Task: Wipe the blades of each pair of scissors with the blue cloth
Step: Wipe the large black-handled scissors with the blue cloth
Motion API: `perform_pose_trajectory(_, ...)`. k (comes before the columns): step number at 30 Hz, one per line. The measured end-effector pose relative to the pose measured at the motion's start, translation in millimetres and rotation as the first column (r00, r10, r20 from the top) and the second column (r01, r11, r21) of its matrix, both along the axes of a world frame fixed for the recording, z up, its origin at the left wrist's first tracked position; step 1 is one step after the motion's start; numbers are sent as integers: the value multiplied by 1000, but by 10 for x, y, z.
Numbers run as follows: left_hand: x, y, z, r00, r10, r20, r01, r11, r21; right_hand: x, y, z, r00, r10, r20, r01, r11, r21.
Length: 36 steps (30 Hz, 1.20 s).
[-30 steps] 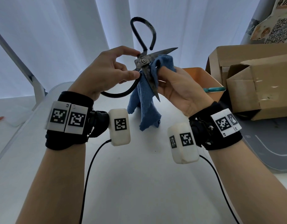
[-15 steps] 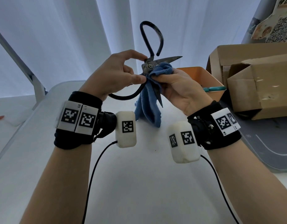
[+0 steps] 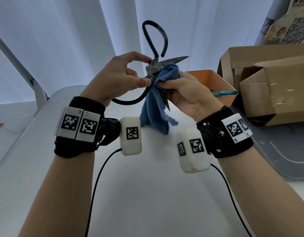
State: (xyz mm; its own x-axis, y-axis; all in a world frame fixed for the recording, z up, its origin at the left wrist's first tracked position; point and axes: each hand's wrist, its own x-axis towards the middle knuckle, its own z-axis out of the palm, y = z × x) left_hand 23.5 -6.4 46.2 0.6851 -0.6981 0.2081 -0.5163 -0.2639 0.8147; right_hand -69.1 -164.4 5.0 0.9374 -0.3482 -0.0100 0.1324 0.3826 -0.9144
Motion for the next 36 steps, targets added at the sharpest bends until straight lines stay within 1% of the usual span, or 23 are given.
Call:
perform_pose_trajectory(5,-4,-1,4,1000,-1,-17,1,1000,4,15,52,6,999,-28,-15,27,997,-70)
perform_pose_trajectory(8,4,16,4,1000,6,-7,-5,1000,10,8,16,1,1000,6,0,-6,999,-32)
perform_pose_trajectory(10,8,22,3,1000,8,-8,-8,1000,9,2,4,-5,1000,27,-3,-27,999,-40)
perform_pose_trajectory(13,12,8,-5,1000,15,-20,-15,1000,-2,29,49,-20,1000,-17,-24,15,996,-90)
perform_pose_trajectory(16,38,15,-14,999,38,-23,-38,999,-4,51,75,-31,998,-52,-29,50,995,-83)
perform_pose_trajectory(20,53,38,-8,998,49,-26,-49,999,-10,26,62,-21,1000,23,-19,-24,999,-41)
perform_pose_trajectory(25,51,15,-12,997,60,-38,-61,998,-19,22,70,-11,1000,16,-22,-17,998,-56)
perform_pose_trajectory(30,63,29,-9,997,64,-40,-65,998,-24,8,50,-2,998,55,-25,-56,997,-55)
perform_pose_trajectory(32,64,25,-10,996,73,-42,-75,997,-37,18,78,-7,999,27,-35,-30,997,-77)
perform_pose_trajectory(36,77,35,-17,995,95,-41,-96,995,-33,51,101,-27,999,-13,-43,10,997,-72)
